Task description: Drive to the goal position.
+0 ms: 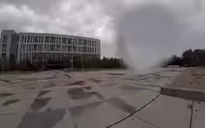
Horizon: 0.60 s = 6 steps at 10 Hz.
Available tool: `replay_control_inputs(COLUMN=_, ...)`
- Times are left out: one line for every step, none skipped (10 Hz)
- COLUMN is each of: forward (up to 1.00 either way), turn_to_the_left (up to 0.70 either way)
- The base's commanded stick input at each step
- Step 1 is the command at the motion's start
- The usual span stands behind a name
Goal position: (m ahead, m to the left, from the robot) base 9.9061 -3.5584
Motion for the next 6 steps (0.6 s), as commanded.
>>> replay_control_inputs(forward=0.7, turn_to_the_left=0.0)
replay_control_inputs(forward=0.7, turn_to_the_left=0.0)
replay_control_inputs(forward=0.7, turn_to_the_left=0.0)
replay_control_inputs(forward=0.7, turn_to_the_left=0.0)
replay_control_inputs(forward=0.7, turn_to_the_left=0.0)
replay_control_inputs(forward=0.7, turn_to_the_left=0.0)
